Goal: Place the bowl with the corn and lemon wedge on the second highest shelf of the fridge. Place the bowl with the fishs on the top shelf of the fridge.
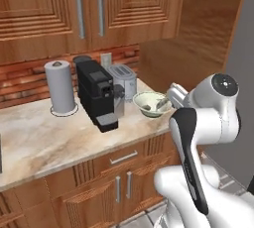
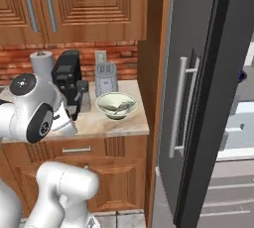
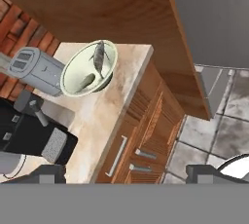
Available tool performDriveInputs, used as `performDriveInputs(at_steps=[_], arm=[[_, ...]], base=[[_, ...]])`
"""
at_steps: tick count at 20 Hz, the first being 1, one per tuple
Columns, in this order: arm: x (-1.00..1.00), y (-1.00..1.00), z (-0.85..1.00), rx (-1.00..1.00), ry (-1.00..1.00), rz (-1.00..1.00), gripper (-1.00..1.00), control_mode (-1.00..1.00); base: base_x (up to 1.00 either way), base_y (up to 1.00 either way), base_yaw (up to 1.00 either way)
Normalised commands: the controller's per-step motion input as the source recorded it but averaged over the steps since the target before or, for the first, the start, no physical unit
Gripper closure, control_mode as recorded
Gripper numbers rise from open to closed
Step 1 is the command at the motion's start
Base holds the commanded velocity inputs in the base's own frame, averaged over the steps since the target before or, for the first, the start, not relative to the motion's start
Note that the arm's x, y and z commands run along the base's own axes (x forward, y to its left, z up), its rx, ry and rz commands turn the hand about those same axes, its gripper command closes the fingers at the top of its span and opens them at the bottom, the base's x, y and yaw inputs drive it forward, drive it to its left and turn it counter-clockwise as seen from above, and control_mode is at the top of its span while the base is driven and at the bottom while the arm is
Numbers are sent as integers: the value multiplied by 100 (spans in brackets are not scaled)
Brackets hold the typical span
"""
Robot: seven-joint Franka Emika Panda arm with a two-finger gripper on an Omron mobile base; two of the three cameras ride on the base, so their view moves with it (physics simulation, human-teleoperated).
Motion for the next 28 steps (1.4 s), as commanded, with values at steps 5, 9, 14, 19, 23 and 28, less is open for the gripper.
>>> performDriveInputs(at_steps=[5, 9, 14, 19, 23, 28], arm=[[0, 0, 0, 0, 0, 0, -100, 100], [0, 0, 0, 0, 0, 0, -100, 100], [0, 0, 0, 0, 0, 0, -100, 100], [0, -9, -4, 1, 2, -1, -100, -100], [4, -84, -43, 10, 11, -12, -100, -100], [35, -70, -41, 7, 14, -10, -100, -100]], base=[[55, 0, -7], [49, 0, -1], [53, 0, -2], [23, -8, -2], [0, 0, 0], [0, 0, 0]])
